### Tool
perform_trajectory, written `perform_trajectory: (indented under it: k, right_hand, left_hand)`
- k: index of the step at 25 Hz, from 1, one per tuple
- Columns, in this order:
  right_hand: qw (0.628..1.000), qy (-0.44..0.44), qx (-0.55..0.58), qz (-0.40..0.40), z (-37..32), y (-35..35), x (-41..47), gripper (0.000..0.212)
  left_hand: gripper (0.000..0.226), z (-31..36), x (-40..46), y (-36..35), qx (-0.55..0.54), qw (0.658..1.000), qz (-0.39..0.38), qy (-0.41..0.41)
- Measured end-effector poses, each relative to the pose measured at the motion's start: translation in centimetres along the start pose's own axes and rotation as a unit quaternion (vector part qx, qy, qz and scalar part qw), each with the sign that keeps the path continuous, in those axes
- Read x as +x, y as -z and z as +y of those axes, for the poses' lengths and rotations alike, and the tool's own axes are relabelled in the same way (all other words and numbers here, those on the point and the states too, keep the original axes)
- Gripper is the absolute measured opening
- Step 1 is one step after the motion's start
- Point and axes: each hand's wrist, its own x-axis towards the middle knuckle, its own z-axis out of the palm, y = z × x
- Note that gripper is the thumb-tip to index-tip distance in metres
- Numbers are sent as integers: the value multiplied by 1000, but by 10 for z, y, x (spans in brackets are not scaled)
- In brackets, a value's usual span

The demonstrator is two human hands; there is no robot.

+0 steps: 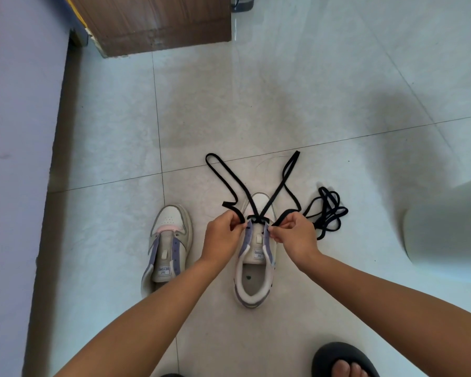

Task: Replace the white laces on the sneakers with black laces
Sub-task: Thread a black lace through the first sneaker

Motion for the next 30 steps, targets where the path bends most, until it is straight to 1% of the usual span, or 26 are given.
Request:
perform_trajectory:
  k: [2, 4, 6, 8, 10, 12, 14, 16, 17, 18, 20, 21, 23, 24, 26, 28, 29, 30]
  right_hand:
    - [1000, 5, -3, -2, -1, -2, 0, 21]
    - [1000, 13, -13, -2, -4, -3, -2, 21]
    - [998, 39, -46, -3, -4, -3, -4, 18]
    - [989, 99, -113, -12, -2, -1, -8, 14]
    - [966, 176, -187, -23, 2, -1, -13, 11]
    - [946, 217, -240, -30, 5, -6, -18, 13]
    - [933, 233, -272, -35, 6, -13, -23, 17]
    - [927, 231, -294, -41, 4, -17, -28, 14]
    - [928, 223, -294, -45, 1, -16, -29, 14]
    - [932, 215, -289, -46, 0, -14, -27, 16]
    - [926, 211, -308, -56, -2, -10, -22, 25]
    - [909, 221, -349, -61, -4, -8, -21, 28]
    - [843, 257, -468, -71, -3, -10, -21, 32]
    - [814, 269, -509, -78, -2, -11, -20, 33]
    - [778, 310, -542, -61, -6, -13, -19, 28]
    - [760, 360, -538, -51, -10, -16, -11, 29]
    - [757, 378, -530, -58, -11, -18, -7, 31]
    - [764, 388, -510, -71, -9, -20, -3, 29]
  left_hand:
    - [16, 2, 2, -1, 51, 998, -14, -35]
    - [10, 4, -1, -6, 45, 999, 4, -18]
    - [16, 8, -4, -11, 45, 998, 32, 4]
    - [22, 7, -8, -13, 85, 995, 48, -2]
    - [16, 2, -14, -13, 132, 990, 31, -37]
    - [23, -1, -25, -17, 221, 969, 13, -106]
    - [29, 0, -32, -22, 311, 935, 3, -171]
    - [27, 8, -33, -22, 372, 913, -58, -159]
    - [26, 12, -30, -20, 385, 908, -81, -143]
    - [24, 12, -26, -16, 372, 915, -94, -126]
    - [19, 9, -16, -4, 286, 948, -100, -94]
    - [17, 6, -13, 3, 234, 963, -103, -83]
    - [17, -1, -11, 11, 144, 983, -106, -50]
    - [16, -4, -10, 13, 109, 988, -105, -35]
    - [17, -6, -9, 12, 71, 992, -103, -15]
    - [18, -8, -11, 7, 54, 994, -100, -7]
    - [17, -9, -11, 5, 53, 994, -96, -5]
    - [16, -9, -10, 4, 55, 994, -91, -1]
